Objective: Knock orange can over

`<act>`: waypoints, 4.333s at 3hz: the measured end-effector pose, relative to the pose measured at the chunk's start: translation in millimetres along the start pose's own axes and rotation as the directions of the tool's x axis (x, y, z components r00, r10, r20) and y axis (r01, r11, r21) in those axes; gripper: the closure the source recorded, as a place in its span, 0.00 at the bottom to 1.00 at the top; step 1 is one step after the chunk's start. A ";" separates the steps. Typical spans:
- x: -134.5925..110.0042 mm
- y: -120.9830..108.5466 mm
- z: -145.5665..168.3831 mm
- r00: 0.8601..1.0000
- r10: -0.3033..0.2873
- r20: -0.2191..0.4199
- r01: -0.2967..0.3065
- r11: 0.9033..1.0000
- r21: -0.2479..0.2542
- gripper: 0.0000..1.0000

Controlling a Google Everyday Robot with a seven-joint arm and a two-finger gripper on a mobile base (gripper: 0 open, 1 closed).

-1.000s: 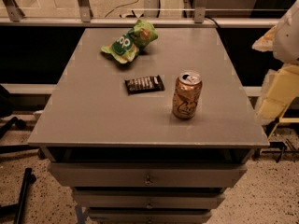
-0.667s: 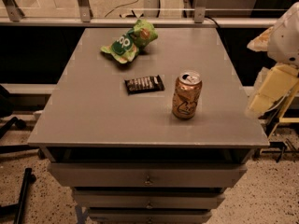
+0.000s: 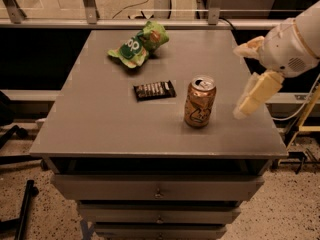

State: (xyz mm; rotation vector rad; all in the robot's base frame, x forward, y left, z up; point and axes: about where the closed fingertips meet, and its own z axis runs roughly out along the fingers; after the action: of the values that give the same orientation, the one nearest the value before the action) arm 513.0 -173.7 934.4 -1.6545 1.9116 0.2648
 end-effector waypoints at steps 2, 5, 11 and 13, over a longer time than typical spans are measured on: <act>-35.6 10.4 38.6 0.977 -0.056 0.205 0.081 0.990 -0.118 0.00; -41.6 18.4 66.9 0.950 0.009 0.312 0.062 0.974 -0.219 0.38; 15.4 -1.5 45.7 0.988 -0.034 -0.148 -0.001 0.974 -0.226 1.00; 12.8 -2.7 41.9 0.987 -0.036 -0.154 -0.001 0.974 -0.228 1.00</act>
Offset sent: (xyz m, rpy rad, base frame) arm -0.0007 0.0743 -0.0260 0.2736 0.0790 0.2526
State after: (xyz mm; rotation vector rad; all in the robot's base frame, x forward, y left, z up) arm 527.5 -163.5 894.2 -1.8906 2.0449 0.3672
